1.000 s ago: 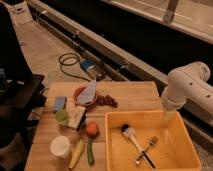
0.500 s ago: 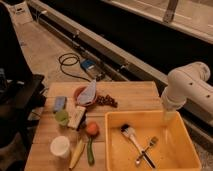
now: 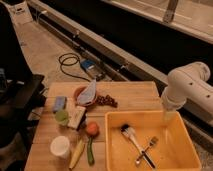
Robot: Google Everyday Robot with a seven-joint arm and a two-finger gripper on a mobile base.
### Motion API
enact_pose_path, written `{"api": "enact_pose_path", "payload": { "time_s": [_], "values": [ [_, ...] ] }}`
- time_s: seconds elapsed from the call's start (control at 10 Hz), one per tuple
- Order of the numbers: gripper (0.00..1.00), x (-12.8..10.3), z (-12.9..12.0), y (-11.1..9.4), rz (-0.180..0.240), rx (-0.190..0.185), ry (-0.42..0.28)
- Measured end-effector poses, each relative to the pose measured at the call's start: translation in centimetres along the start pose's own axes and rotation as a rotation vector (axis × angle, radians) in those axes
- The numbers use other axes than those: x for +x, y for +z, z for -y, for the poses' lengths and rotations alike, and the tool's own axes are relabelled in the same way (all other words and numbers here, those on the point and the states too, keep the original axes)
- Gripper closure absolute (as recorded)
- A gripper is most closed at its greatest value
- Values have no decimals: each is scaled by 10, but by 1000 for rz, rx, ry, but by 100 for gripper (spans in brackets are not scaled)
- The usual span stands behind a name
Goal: Place grapes in table surface
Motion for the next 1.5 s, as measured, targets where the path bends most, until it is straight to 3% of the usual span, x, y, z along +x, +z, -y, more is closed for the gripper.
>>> {"api": "enact_pose_path", "payload": {
  "time_s": [0.7,1.0,1.3,1.4,1.5],
  "values": [
    [35,1,1,-1,-8,5,-6],
    [35,-9,26,-24,-15,75,-83],
    [35,-59,63,-82,9,161,-212],
    [35,-86,66,-94,30,175,-256],
    [35,-95,67,-98,40,182,-269]
  ]
}}
